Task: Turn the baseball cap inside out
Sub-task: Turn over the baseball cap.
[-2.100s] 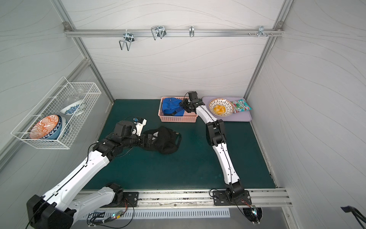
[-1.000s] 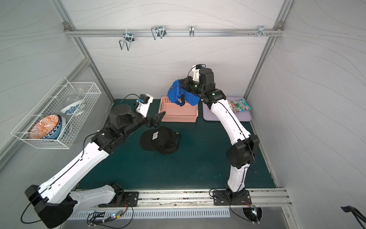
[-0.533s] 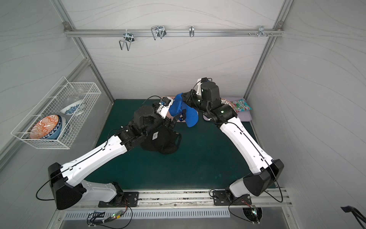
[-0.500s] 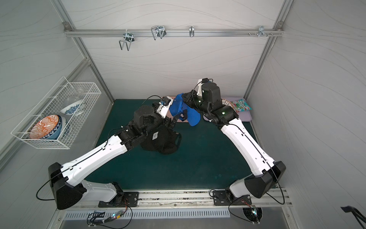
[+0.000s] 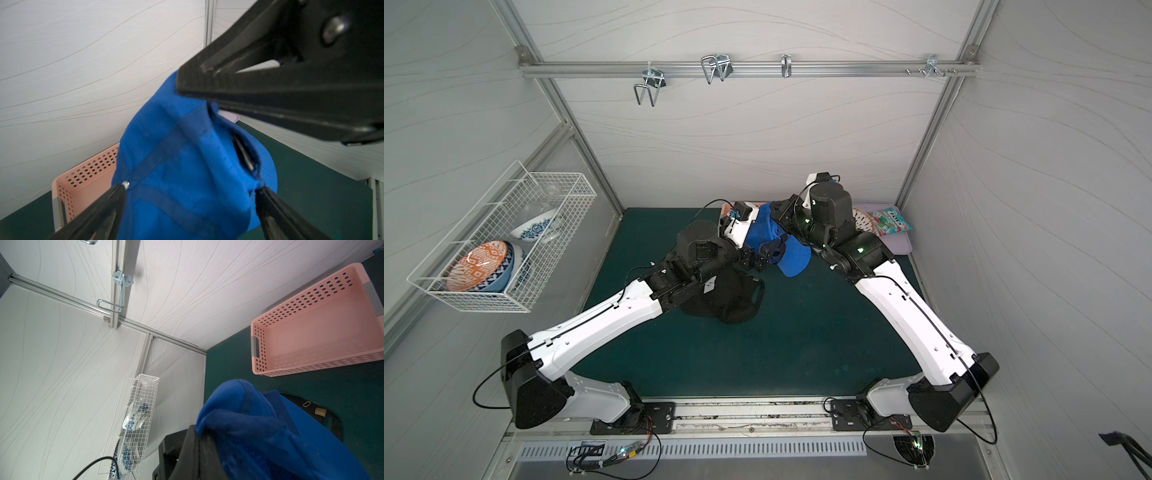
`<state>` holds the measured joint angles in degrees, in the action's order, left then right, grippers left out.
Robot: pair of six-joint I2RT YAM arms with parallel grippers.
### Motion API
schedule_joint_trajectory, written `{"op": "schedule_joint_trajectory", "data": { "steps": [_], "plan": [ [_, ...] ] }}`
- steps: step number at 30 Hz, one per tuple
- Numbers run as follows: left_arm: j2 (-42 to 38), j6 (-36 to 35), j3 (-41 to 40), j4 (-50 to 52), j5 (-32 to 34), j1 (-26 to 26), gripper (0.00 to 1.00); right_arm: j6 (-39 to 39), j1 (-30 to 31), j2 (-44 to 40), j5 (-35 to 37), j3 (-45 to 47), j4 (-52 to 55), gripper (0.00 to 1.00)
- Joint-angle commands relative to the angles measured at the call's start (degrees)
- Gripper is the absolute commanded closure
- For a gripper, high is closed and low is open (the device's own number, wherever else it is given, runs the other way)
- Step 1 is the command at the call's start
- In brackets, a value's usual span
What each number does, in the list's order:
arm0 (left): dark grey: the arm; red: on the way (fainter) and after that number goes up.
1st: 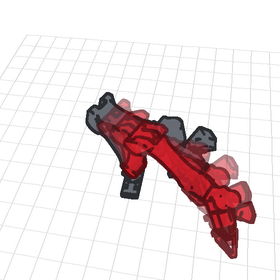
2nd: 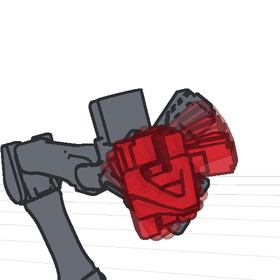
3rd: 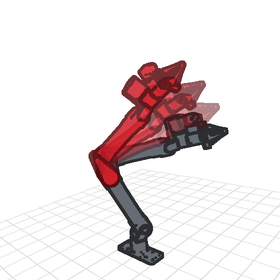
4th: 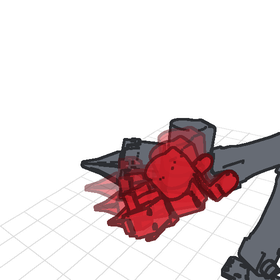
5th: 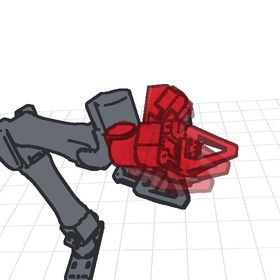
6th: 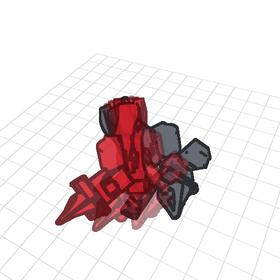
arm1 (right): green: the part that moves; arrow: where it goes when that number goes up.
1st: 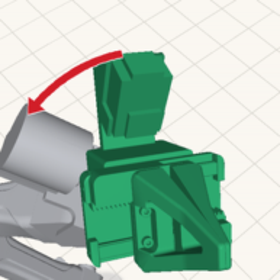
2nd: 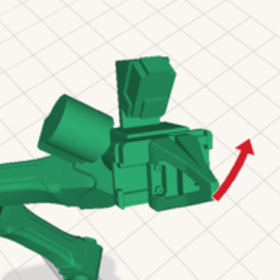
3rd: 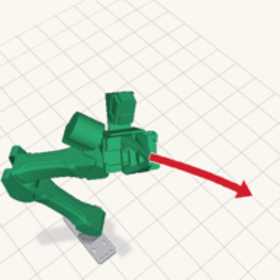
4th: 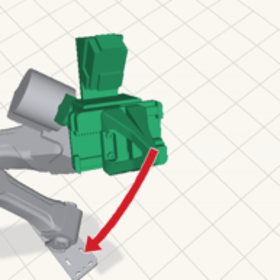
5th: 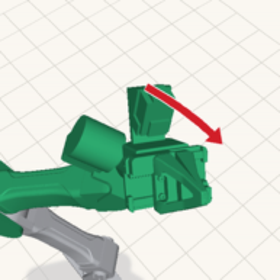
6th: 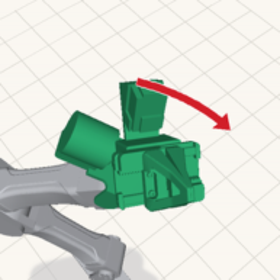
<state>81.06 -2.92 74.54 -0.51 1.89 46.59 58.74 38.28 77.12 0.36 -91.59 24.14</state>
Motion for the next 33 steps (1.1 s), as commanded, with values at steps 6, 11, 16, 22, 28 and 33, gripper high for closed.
{"op": "schedule_joint_trajectory", "data": {
  "steps": [6, 11, 16, 22, 28, 33],
  "plan": [
    [2.5, 0.4, 4.2, -4.2, -2.7, 1.1, 0.00, 0.7, 1.4, -1.4, 2.8, 1.0, 0.0, 1.00],
    [3.0, 0.2, 2.7, -4.2, 2.0, 1.6, 0.03, 1.4, 1.4, -1.4, 2.4, 1.1, 0.0, 1.00],
    [4.2, -4.4, 3.7, 0.7, 13.0, 1.6, 0.33, 1.6, 1.4, -2.4, 1.5, 1.1, 0.1, 1.00],
    [1.9, -5.2, 2.3, 1.7, 11.5, 1.6, 0.89, -1.0, 1.2, -3.8, 0.8, 2.9, 1.5, 1.00],
    [-2.7, -0.5, 1.9, 14.4, 8.6, 1.4, 1.00, -13.0, -2.9, -9.8, -1.7, 11.4, 1.8, 0.56],
    [-3.5, 7.6, 6.9, 32.5, 1.9, -0.9, 1.00, -23.3, -10.4, -18.2, -12.1, 21.7, 0.4, 0.01]
  ]
}}
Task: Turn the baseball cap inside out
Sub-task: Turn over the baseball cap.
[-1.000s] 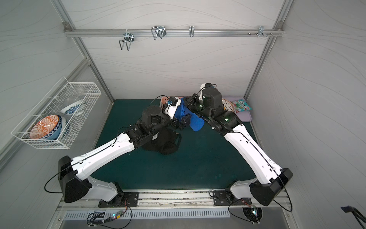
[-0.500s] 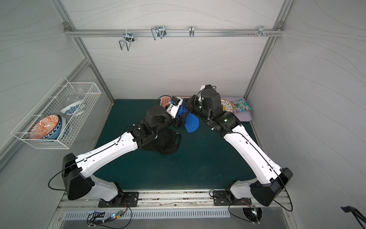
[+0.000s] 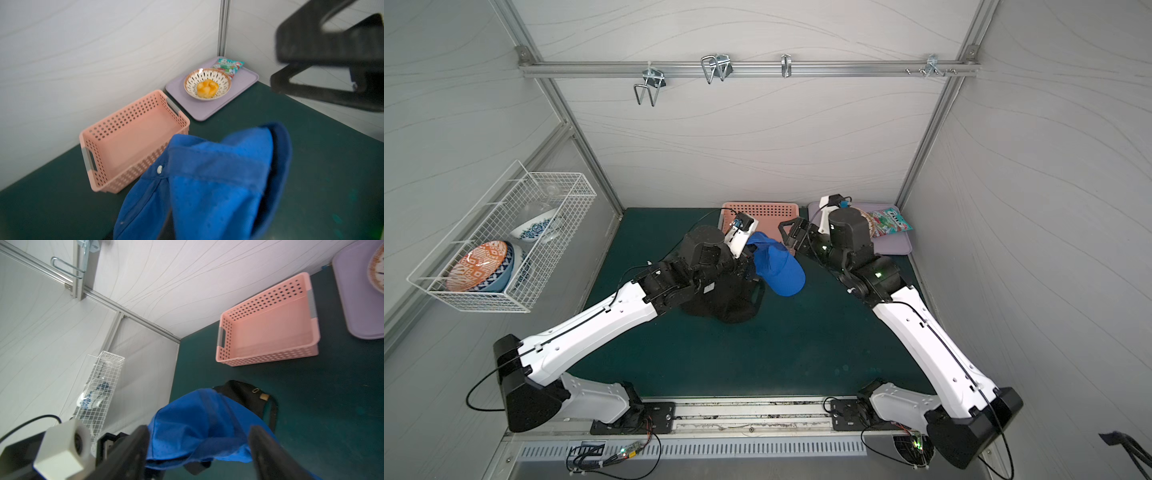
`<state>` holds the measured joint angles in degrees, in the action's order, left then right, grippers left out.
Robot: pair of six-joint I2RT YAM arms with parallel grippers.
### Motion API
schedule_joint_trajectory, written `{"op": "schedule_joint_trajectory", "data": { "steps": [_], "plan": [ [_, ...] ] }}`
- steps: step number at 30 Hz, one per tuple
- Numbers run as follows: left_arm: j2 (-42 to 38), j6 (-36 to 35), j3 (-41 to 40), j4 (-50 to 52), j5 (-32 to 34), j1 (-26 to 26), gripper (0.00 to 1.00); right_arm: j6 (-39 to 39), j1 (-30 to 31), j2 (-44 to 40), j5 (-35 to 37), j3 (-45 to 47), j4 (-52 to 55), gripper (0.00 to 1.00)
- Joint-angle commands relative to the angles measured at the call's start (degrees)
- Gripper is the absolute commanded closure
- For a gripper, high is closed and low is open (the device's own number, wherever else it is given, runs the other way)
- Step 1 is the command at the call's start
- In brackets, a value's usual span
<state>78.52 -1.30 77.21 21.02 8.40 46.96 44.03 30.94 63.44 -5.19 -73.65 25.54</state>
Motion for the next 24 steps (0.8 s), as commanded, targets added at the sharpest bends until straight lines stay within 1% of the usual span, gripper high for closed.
{"op": "schedule_joint_trajectory", "data": {
  "steps": [1, 4, 7, 8, 11, 16, 21, 23, 24],
  "plan": [
    [-0.9, 7.5, 5.3, 13.7, -6.4, -2.1, 1.00, -10.9, -4.9, -5.9, -10.4, 6.2, -1.9, 0.01],
    [-1.3, 10.8, 6.9, 18.7, -11.2, -3.8, 1.00, -15.9, -8.0, -9.1, -21.9, 12.9, -6.3, 0.01],
    [-1.4, 13.1, 8.3, 21.4, -15.8, -5.4, 1.00, -17.6, -7.8, -9.8, -33.7, 19.2, -13.3, 0.01],
    [-1.2, 13.7, 8.9, 22.3, -17.4, -6.0, 1.00, -17.7, -7.4, -9.8, -35.2, 21.1, -15.5, 0.01],
    [-0.8, 14.2, 10.6, 24.1, -21.4, -7.2, 1.00, -20.9, -5.0, -9.6, -36.5, 24.9, -19.5, 0.01],
    [-0.4, 14.9, 12.8, 25.7, -25.5, -8.2, 1.00, -26.8, -0.8, -5.7, -38.5, 25.8, -21.8, 0.01],
    [-0.6, 15.7, 12.7, 25.2, -27.1, -9.7, 1.00, -27.8, 3.1, -1.4, -41.1, 25.9, -23.9, 0.01],
    [-0.9, 16.5, 12.7, 24.6, -29.1, -11.0, 1.00, -28.3, 3.7, -0.5, -40.5, 26.0, -23.2, 0.02],
    [-1.1, 16.8, 12.7, 24.5, -30.6, -11.7, 1.00, -28.8, 3.7, -0.3, -39.8, 26.3, -22.8, 0.04]
  ]
}}
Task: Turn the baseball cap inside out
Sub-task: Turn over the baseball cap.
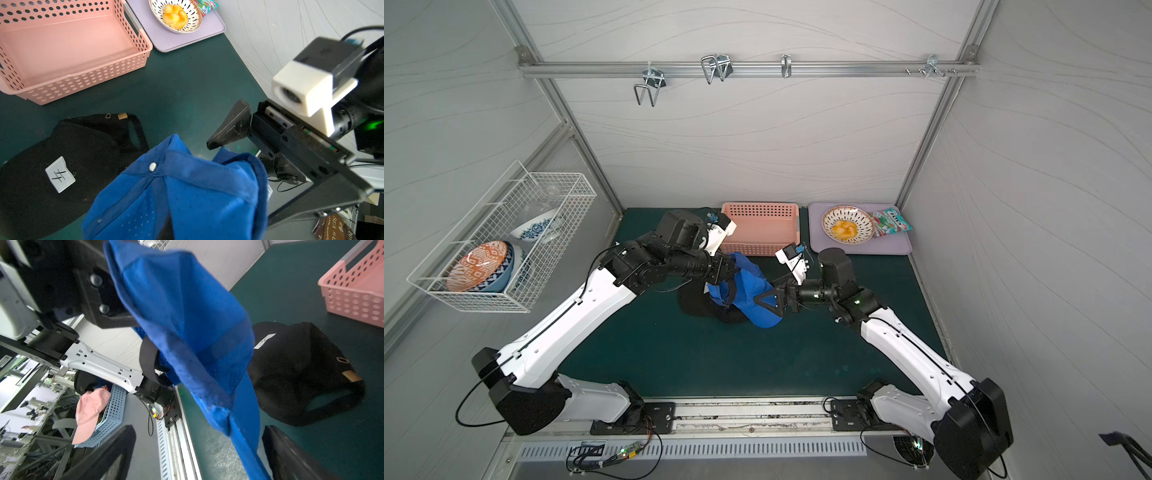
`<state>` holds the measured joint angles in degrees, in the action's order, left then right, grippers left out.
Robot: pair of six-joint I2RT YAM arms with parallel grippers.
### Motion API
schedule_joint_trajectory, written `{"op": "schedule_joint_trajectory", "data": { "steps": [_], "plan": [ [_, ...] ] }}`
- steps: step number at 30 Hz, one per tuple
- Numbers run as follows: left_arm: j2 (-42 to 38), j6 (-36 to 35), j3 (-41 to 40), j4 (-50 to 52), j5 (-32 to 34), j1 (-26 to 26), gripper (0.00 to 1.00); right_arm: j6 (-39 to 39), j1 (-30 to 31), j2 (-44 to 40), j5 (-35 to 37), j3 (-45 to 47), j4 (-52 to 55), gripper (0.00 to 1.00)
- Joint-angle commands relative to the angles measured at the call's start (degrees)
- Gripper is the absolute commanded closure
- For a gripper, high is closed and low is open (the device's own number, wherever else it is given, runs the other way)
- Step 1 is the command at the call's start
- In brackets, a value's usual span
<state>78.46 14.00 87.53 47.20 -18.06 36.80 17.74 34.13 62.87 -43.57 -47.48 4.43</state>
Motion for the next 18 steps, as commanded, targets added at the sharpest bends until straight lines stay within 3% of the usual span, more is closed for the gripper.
{"op": "schedule_joint_trajectory", "data": {
  "steps": [1, 5, 13, 14, 16, 18],
  "plan": [
    [-1.3, 1.9, 2.3, -1.8, -5.7, -2.3, 1.00, -3.3, 0.4, 0.4, -0.7, 0.4, -1.1, 0.08],
    [-2.8, 4.1, 1.4, -1.5, -14.3, -6.4, 1.00, -3.3, -1.6, 1.4, -0.7, 2.7, -2.4, 0.20],
    [-5.1, 9.7, -4.3, -5.6, -31.1, -7.9, 1.00, -1.2, -2.1, 5.7, -6.0, 0.7, -6.5, 0.25],
    [-5.5, 10.4, -4.9, -6.2, -32.4, -8.1, 1.00, -0.9, -2.1, 6.4, -7.4, 0.2, -7.2, 0.31],
    [-6.2, 11.3, -6.4, -7.2, -35.0, -9.0, 1.00, 0.0, -2.6, 7.9, -9.7, -1.3, -7.5, 0.56],
    [-6.6, 11.9, -8.1, -8.3, -39.7, -10.6, 1.00, 0.9, -4.2, 8.8, -11.6, -2.7, -6.7, 0.75]
  ]
}}
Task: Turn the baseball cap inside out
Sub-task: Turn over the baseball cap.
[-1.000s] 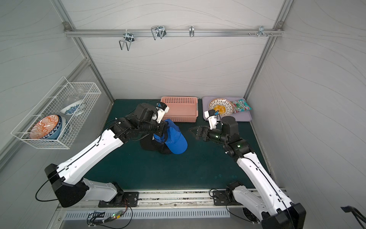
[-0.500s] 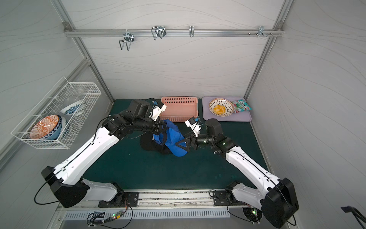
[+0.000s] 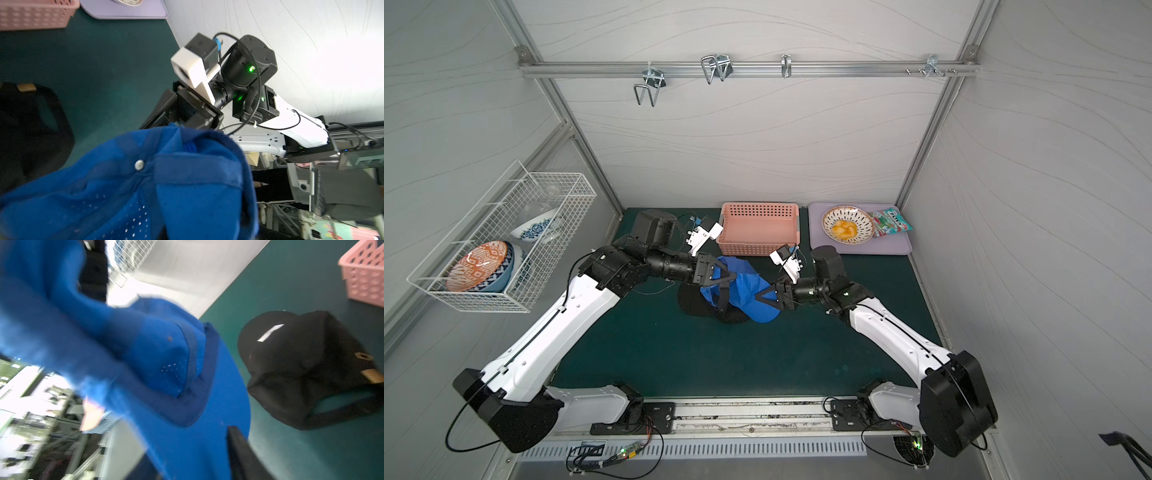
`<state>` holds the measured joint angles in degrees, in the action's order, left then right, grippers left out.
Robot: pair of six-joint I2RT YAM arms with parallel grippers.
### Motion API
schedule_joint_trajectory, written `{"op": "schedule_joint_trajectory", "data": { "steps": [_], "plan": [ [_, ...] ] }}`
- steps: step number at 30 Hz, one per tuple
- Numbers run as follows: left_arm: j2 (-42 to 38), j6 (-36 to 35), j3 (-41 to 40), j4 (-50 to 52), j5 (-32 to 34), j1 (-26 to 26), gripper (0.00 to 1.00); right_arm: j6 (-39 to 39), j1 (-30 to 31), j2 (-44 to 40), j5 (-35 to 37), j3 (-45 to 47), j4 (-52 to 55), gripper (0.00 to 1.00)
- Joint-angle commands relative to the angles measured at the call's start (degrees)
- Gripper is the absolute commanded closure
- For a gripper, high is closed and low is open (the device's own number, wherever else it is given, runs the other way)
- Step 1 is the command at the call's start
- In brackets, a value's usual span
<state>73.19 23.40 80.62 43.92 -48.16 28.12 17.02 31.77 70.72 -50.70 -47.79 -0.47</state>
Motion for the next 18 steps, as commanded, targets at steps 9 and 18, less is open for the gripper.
{"op": "schedule_joint_trajectory", "data": {
  "steps": [9, 18],
  "plan": [
    [-0.9, -6.8, -3.6, -2.9, -30.2, -7.0, 0.62, -3.4, -13.1, -2.7, -9.3, -6.0, 13.5, 1.00],
    [-9.2, -8.2, -7.3, -13.0, 18.1, -6.8, 0.00, 11.7, -17.6, -7.3, -2.5, -10.9, 28.9, 1.00]
  ]
}}
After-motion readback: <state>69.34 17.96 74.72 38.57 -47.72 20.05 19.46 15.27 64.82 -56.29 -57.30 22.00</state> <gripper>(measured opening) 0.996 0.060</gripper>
